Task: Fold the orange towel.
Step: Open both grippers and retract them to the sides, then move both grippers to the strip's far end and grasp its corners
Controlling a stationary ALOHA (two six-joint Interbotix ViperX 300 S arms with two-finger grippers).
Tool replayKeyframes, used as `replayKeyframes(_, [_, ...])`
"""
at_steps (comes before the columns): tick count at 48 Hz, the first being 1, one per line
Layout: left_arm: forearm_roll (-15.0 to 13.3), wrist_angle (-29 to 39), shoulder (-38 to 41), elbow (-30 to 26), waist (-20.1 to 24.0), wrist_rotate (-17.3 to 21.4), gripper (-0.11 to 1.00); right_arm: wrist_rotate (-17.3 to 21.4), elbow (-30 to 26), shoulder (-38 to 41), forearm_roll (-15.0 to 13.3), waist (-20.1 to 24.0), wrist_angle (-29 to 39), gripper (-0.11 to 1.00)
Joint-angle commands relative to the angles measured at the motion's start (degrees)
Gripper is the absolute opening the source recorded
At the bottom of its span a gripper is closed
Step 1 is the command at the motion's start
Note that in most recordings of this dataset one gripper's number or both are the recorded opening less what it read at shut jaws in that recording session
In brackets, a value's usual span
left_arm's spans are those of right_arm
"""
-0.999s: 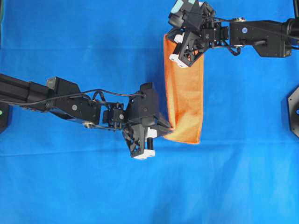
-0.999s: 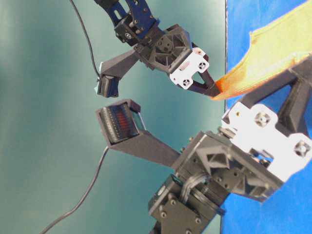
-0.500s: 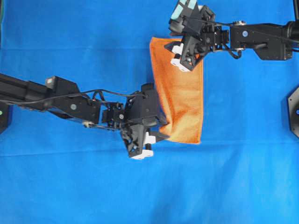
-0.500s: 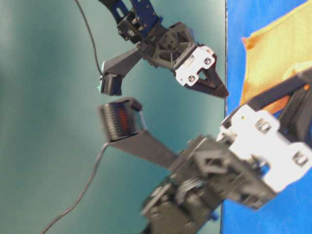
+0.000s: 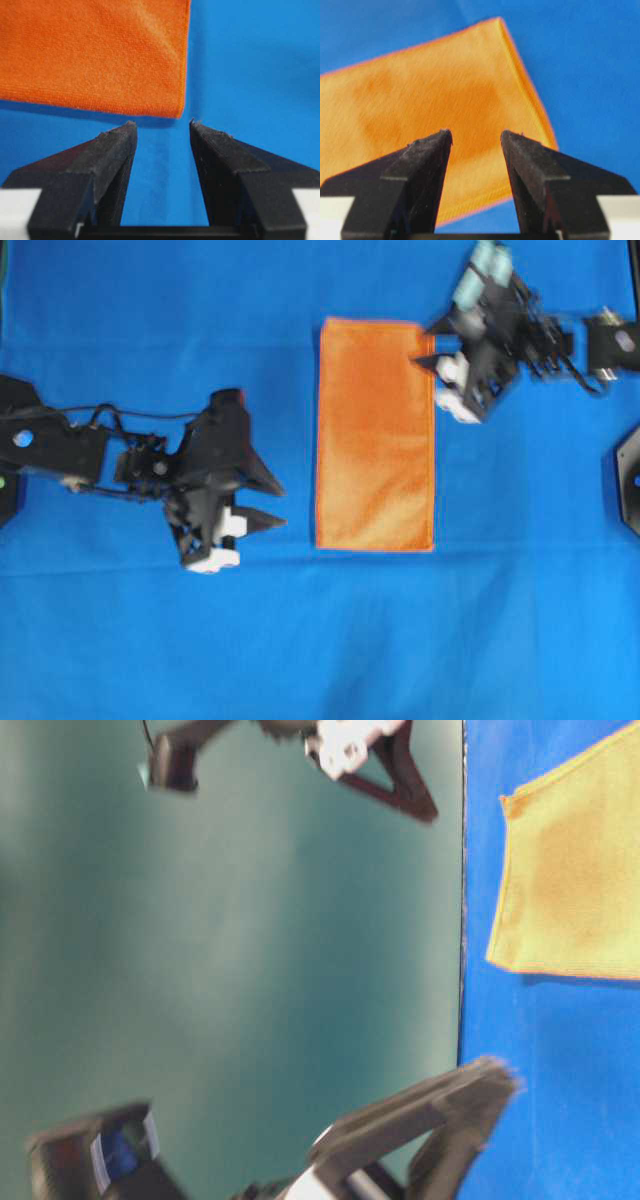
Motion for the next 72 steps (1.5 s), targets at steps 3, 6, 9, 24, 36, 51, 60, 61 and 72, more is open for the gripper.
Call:
replayKeyframes(3, [0.2, -6.7, -3.7, 2.0, 1.0, 0.8, 0.39, 0.2, 3.9, -7.9, 1.8, 3.0, -2.4, 0.51])
replayKeyframes(6, [0.3, -10.6, -4.7, 3.5, 1.8, 1.4, 0.39, 0.4, 5.9, -11.0, 2.6, 4.5, -3.8, 0.51])
replayKeyframes(9, [0.3, -13.5, -6.1, 5.2, 2.9, 2.4, 0.39, 0.7, 7.7, -14.2, 3.3, 6.1, -4.9, 0.51])
replayKeyframes(24, [0.2, -21.8, -15.9, 15.7, 6.9, 6.9, 0.39, 1.1, 14.4, -25.2, 5.4, 11.0, -6.8, 0.51])
replayKeyframes(36, [0.2, -24.3, -19.8, 19.9, 7.0, 6.7, 0.39, 1.1, 16.6, -25.8, 6.2, 11.0, -10.6, 0.51])
replayKeyframes(51, [0.2, -24.3, -17.8, 18.9, 7.2, 6.7, 0.39, 1.0, 16.4, -25.7, 6.2, 10.9, -10.6, 0.51])
replayKeyframes(60, [0.2, -25.0, -15.2, 16.3, 8.7, 6.7, 0.41, 1.0, 15.2, -25.3, 6.2, 8.3, -10.5, 0.52])
replayKeyframes(61, [0.1, -25.0, -14.6, 15.8, 9.2, 6.7, 0.42, 1.0, 14.9, -25.2, 6.2, 7.7, -10.5, 0.53])
replayKeyframes(72, [0.2, -23.2, -5.8, 8.3, 15.6, 7.2, 0.71, 0.2, 12.6, -20.7, 5.5, -1.1, -11.0, 0.62])
